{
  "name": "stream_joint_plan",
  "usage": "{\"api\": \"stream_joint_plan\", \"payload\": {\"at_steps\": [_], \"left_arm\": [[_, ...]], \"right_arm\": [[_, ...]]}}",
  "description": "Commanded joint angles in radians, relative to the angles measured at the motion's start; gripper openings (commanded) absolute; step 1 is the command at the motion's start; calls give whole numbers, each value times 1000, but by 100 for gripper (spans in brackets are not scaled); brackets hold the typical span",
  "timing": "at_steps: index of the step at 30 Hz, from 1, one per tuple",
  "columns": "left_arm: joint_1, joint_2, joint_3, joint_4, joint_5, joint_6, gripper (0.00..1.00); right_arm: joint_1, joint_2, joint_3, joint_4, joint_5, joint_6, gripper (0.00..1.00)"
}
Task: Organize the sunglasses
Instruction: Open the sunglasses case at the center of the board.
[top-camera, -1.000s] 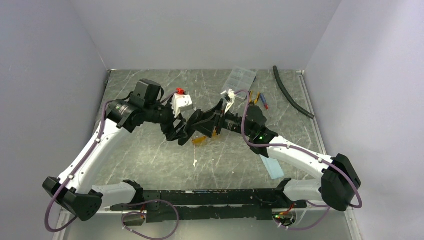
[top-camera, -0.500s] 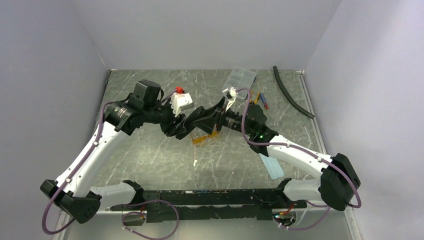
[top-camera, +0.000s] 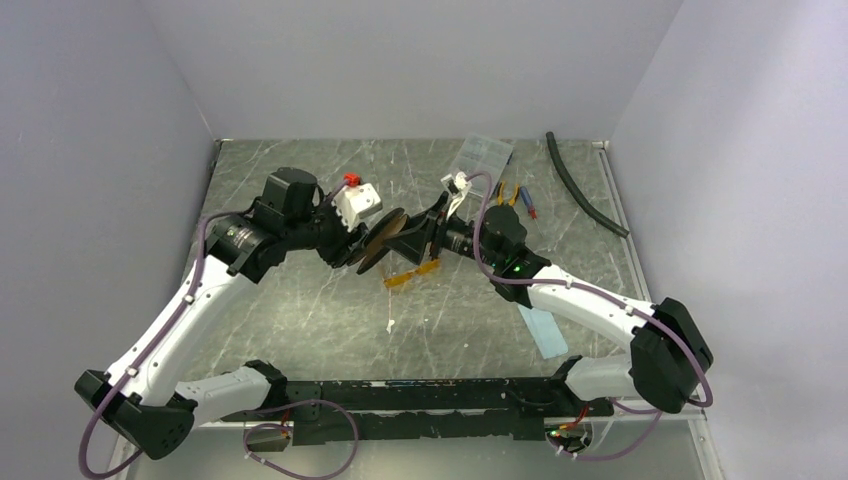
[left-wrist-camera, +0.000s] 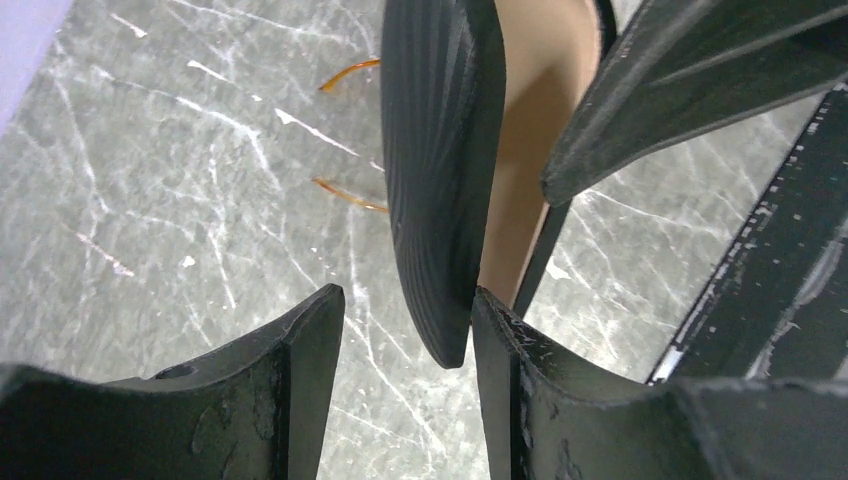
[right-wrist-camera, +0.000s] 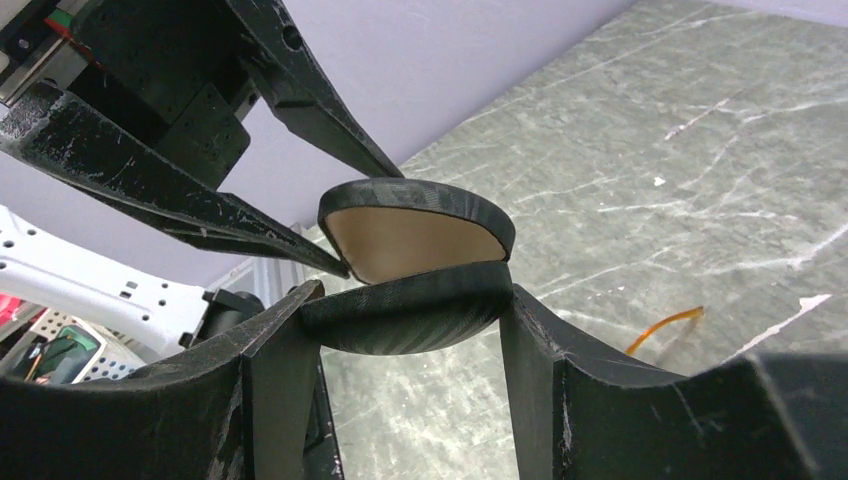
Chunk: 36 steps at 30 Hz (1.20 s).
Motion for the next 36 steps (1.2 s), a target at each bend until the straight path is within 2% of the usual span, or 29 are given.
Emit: {"api": "stream_joint_plan", "payload": {"at_steps": [1, 6, 15, 18, 22, 28, 33, 36], "left_arm": [[16, 3, -13, 206, -235, 11, 54], [17, 19, 7, 199, -275, 14, 55], [19, 53, 18, 122, -192, 5, 61], [26, 41, 14, 82, -89, 6, 62], [43, 17, 44, -12, 133, 4, 60], [45, 37, 72, -85, 259, -14, 33], [45, 44, 101, -136, 293, -8, 4], [45, 27, 109, -131, 251, -12, 3]], "right_arm": [[34, -26, 47, 78, -187, 64, 0], [35, -27, 38, 83, -195, 69, 0], [36, -41, 29, 94, -189, 71, 0], [36, -49, 21, 94, -180, 64, 0], [34, -70, 8, 81, -153, 31, 0], [33, -71, -3, 114, -160, 6, 0], [27, -66, -2, 89, -141, -21, 0], [21, -62, 2, 33, -90, -53, 0]]}}
